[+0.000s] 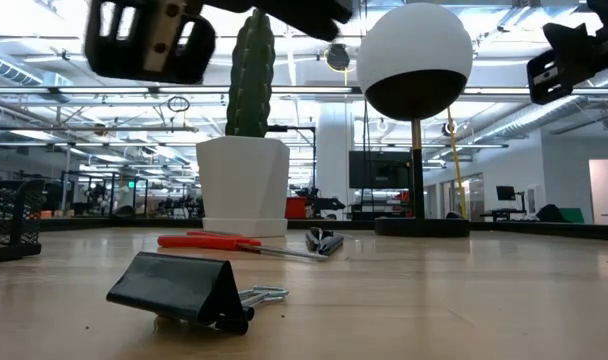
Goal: Pick and place office supplies into organizer
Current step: Put the bottom binder clip in the desk organizer
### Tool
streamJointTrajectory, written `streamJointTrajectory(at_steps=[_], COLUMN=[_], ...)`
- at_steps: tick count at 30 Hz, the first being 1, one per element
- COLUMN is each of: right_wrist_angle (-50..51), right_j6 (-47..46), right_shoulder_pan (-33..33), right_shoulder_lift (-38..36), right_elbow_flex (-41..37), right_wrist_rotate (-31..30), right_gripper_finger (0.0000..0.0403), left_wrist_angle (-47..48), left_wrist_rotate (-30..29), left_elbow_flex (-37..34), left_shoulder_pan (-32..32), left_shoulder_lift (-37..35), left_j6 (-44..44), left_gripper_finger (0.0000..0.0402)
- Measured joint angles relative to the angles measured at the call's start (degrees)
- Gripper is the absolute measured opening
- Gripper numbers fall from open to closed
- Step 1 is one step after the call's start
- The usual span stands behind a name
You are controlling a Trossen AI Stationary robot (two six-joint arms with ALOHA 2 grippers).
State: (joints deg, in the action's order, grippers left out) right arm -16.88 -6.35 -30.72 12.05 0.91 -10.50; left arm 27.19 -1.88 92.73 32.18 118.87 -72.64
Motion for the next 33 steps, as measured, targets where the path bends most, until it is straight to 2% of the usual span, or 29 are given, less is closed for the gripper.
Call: streamJointTrajectory(at_steps=[10,19,24,29,33], right_wrist_angle=[0.1,0.0,0.1,0.1,0.1], right_j6=[0.0,0.0,0.0,0.0,0.0], right_shoulder_pan=[0.0,0.0,0.0,0.0,0.0], right_shoulder_lift=[0.0,0.0,0.0,0.0,0.1], right_elbow_flex=[0.0,0.0,0.0,0.0,0.0], right_wrist_rotate=[0.0,0.0,0.1,0.1,0.1], right_gripper_finger=[0.0153,0.0153,0.0153,0.0153,0.0153], left_wrist_angle=[0.2,3.0,6.2,7.8,8.1], left_wrist_rotate=[4.3,4.4,-0.7,0.2,-2.9], left_elbow_flex=[0.0,0.0,0.0,0.1,0.3], left_shoulder_pan=[2.2,3.7,3.6,4.7,5.5], left_shoulder_lift=[0.0,0.0,0.0,1.8,2.5], left_j6=[-11.6,-21.1,-22.8,-27.6,-26.9], left_gripper_finger=[0.0019,0.0019,0.0019,0.0019,0.0019])
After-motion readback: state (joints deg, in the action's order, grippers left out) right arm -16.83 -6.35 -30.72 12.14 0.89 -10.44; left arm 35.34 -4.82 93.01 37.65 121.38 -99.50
